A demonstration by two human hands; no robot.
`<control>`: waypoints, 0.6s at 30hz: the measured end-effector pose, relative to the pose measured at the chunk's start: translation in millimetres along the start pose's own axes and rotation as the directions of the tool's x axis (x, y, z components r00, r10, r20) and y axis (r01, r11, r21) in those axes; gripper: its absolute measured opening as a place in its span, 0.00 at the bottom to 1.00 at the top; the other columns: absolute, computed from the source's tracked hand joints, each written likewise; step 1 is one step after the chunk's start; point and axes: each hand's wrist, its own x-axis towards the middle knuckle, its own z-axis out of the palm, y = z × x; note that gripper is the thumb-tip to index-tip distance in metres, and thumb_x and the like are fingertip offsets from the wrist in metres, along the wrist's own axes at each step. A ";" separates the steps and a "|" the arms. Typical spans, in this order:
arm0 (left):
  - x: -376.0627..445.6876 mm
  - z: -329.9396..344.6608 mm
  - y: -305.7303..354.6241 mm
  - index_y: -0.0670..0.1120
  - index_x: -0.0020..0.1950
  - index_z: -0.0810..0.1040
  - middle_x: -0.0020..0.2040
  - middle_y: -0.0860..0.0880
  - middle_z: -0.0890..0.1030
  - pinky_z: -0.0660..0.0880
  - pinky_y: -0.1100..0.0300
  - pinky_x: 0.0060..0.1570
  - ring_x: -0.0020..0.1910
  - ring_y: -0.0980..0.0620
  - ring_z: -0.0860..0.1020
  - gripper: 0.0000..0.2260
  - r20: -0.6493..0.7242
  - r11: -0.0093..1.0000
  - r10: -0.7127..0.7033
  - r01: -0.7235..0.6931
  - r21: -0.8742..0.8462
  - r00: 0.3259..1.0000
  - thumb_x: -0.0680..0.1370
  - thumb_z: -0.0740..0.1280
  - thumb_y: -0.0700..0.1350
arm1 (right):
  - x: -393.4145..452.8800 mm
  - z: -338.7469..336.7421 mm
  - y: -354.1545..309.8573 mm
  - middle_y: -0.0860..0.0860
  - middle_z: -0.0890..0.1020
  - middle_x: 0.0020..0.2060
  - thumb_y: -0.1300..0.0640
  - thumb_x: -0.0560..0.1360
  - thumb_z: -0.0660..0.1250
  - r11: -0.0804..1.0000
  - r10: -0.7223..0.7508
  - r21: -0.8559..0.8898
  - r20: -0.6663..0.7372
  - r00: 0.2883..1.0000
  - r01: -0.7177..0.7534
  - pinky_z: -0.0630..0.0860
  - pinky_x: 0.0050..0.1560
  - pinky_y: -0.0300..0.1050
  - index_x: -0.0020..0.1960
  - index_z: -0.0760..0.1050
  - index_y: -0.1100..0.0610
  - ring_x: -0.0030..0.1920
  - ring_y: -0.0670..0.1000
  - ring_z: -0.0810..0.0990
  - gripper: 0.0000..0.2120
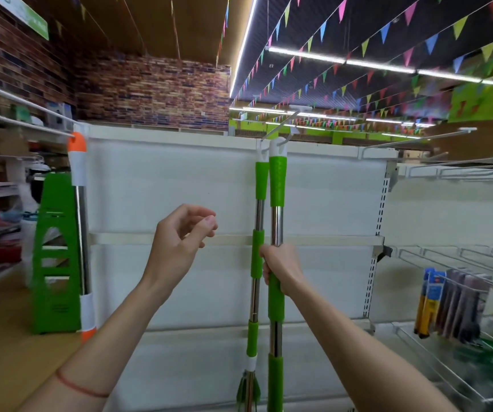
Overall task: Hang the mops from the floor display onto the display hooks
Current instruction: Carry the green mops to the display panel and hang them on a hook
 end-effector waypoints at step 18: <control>-24.2 -35.9 -13.8 0.48 0.51 0.82 0.42 0.51 0.86 0.78 0.58 0.43 0.45 0.52 0.84 0.07 -0.137 0.987 -0.095 0.111 0.114 0.986 0.76 0.69 0.49 | 83.0 30.0 12.2 0.57 0.77 0.27 0.55 0.69 0.65 0.998 -0.024 -0.060 -0.055 0.998 0.021 0.77 0.33 0.48 0.39 0.78 0.61 0.28 0.58 0.77 0.09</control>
